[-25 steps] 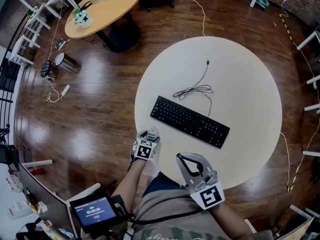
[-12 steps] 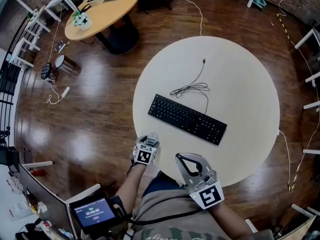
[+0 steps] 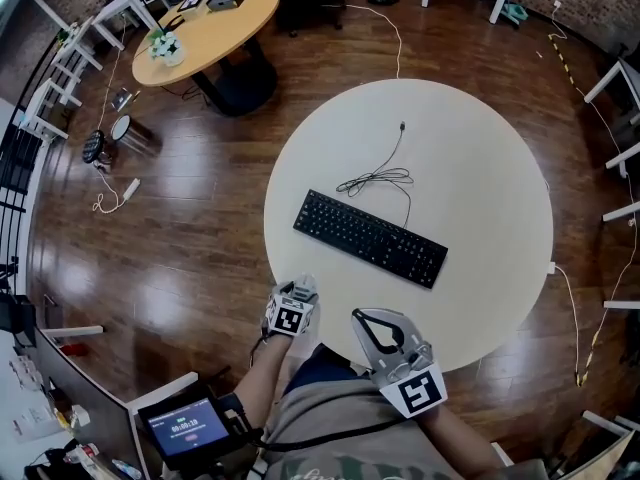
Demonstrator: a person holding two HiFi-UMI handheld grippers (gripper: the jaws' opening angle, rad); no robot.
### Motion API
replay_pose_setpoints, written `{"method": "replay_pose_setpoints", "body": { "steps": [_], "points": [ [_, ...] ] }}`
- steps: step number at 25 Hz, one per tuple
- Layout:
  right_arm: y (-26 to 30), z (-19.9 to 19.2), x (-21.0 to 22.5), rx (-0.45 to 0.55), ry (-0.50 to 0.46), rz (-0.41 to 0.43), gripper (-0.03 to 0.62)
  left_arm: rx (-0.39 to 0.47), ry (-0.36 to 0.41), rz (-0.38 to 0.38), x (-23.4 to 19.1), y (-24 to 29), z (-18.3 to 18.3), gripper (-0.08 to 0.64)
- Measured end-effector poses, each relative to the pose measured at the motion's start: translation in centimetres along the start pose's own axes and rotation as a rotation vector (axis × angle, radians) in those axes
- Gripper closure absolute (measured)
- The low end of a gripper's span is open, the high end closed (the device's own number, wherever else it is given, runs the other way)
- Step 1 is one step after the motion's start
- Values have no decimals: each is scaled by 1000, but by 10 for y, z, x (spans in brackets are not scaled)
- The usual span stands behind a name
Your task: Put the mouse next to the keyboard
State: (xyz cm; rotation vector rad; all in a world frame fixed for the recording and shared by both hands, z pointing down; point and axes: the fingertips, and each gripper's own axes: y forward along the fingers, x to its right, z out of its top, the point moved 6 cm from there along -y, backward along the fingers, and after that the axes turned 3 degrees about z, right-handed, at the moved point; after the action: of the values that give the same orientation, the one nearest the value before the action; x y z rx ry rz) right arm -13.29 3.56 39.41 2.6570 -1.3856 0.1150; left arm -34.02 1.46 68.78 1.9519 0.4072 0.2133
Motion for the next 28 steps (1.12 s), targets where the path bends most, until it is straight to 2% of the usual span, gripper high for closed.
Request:
{"method": "replay_pose_setpoints", "body": {
  "steps": [5, 10, 20, 28],
  "points": [
    [-9, 1, -9, 8, -3, -19, 586, 7, -9, -12, 12, -10, -13, 239],
    [-14, 9, 0, 50, 37, -57, 587, -11, -4, -20, 21, -7, -18, 239],
    [-38, 7, -3, 60, 81, -148, 588, -5, 47, -54, 41, -4, -25, 239],
    [-40, -2, -7, 43, 88, -118, 588, 16, 71, -65, 52, -6, -28, 241]
  ]
}}
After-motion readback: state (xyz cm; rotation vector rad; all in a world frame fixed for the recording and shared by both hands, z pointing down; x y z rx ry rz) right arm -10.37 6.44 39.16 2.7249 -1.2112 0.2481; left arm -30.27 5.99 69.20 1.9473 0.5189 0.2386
